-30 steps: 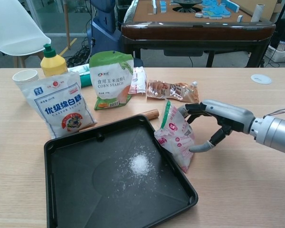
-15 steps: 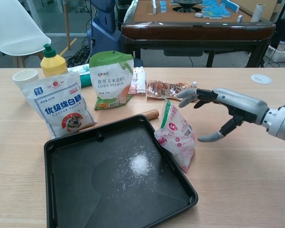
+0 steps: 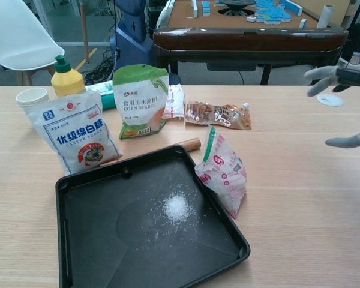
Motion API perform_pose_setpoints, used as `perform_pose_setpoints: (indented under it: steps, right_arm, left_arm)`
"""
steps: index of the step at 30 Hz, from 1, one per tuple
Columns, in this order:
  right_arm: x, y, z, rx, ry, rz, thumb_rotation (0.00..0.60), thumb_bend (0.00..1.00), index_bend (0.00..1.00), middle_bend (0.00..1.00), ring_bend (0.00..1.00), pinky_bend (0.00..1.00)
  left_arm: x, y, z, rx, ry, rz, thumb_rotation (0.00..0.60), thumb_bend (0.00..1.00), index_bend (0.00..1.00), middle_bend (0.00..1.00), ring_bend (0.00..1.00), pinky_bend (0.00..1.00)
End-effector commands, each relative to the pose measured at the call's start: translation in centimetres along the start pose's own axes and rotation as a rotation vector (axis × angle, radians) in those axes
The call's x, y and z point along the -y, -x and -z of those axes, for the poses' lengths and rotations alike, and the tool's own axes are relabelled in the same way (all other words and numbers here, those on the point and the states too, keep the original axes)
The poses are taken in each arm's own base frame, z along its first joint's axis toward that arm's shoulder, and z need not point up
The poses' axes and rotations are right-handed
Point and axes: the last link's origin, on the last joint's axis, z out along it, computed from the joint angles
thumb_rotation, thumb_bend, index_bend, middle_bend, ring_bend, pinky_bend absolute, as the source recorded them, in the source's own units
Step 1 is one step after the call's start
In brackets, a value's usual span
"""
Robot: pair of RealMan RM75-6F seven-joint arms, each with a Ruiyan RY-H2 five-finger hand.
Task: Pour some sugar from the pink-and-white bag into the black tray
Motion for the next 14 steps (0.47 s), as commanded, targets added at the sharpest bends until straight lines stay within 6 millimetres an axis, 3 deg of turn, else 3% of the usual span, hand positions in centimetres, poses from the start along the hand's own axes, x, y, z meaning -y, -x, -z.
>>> perform_pose_setpoints:
  steps: [1,7,14]
  right_arm:
    - [-3.0,-3.7,5.2,-0.071,0.225,0.085,0.600,0.15,0.11,0.25,0.13,0.17]
    - [-4.1,-5.3,9.5,-0.103,0.331,0.111,0.600,0.15,0.12,0.25,0.13,0.17]
    - [-4.1,-6.3,11.2,-0.111,0.382,0.122,0.600,0.15,0.12,0.25,0.13,0.17]
  left_arm:
    - [0.0,0.0,-0.1,-0.002,0.003,-0.001,0.600,0.18,0.04,0.08,0.07,0.07]
    - [-0.1,0.1,-0.3,-0.016,0.021,-0.009,0.600,0.18,0.04,0.08,0.07,0.07]
    - [-0.2,0.3,-0.4,-0.027,0.024,0.000,0.600,0.18,0.04,0.08,0.07,0.07]
